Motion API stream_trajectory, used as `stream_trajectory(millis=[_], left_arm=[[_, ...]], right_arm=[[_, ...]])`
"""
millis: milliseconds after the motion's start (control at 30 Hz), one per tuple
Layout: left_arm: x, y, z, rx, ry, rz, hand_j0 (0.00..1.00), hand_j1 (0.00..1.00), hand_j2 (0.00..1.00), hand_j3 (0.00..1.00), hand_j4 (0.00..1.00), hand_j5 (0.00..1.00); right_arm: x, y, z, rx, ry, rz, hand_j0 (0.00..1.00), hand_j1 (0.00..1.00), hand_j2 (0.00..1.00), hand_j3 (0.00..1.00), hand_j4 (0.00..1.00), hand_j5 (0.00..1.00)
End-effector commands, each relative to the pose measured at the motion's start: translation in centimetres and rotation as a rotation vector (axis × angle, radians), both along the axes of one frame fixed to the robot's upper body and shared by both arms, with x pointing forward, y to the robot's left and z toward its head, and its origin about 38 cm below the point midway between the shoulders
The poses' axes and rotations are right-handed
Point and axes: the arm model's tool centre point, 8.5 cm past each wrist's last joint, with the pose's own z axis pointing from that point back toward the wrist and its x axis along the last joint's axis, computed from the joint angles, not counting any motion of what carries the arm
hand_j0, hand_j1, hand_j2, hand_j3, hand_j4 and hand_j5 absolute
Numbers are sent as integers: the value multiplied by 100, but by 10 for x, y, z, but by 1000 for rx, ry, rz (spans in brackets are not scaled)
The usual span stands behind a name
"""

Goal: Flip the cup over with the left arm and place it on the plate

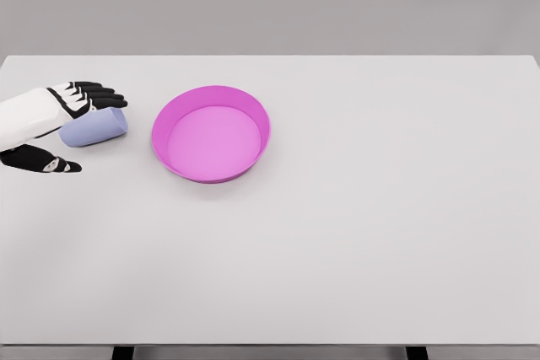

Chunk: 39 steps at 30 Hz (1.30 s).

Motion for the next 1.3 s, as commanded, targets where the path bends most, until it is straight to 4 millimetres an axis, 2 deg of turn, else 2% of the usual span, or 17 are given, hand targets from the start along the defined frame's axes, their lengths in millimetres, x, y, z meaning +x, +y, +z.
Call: stream_trajectory(millis=[0,167,467,567,633,733,767,833,967,1033,1133,1167,1267], left_arm=[[0,0,1,-5,2,2,100,100,100,100,100,100],[0,-3,-3,-20,6,-1,100,100,100,100,100,100],[1,-3,-24,-26,28,21,100,100,100,100,100,100],[2,0,-45,-70,67,55,100,100,100,100,100,100],[4,0,-53,-95,81,70,100,100,100,100,100,100],[4,12,-64,-104,111,110,100,100,100,100,100,100],[4,13,-61,-140,115,114,100,100,100,100,100,100],[-6,13,-72,-256,185,121,100,100,100,100,100,100],[-3,14,-60,-340,180,122,100,100,100,100,100,100],[8,10,-36,-390,128,100,100,100,100,100,100,100],[14,5,-23,-484,111,82,100,100,100,100,100,100],[16,-2,-25,-510,109,71,100,100,100,100,100,100],[32,0,-39,-494,233,225,100,100,100,100,100,100]], right_arm=[[1,0,0,-2,-4,-10,100,100,100,100,100,100],[0,0,0,0,0,1,100,100,100,100,100,100],[0,0,0,-1,0,1,100,100,100,100,100,100],[0,0,0,-1,0,1,100,100,100,100,100,100],[0,0,0,-1,0,1,100,100,100,100,100,100],[0,0,0,-1,2,0,100,100,100,100,100,100],[0,0,0,-1,0,1,100,100,100,100,100,100],[0,0,0,-1,0,1,100,100,100,100,100,100],[0,0,0,-1,0,1,100,100,100,100,100,100],[0,0,0,-1,2,0,100,100,100,100,100,100],[0,0,0,-1,0,1,100,100,100,100,100,100],[0,0,0,0,0,1,100,100,100,100,100,100],[0,0,0,-1,0,1,100,100,100,100,100,100]])
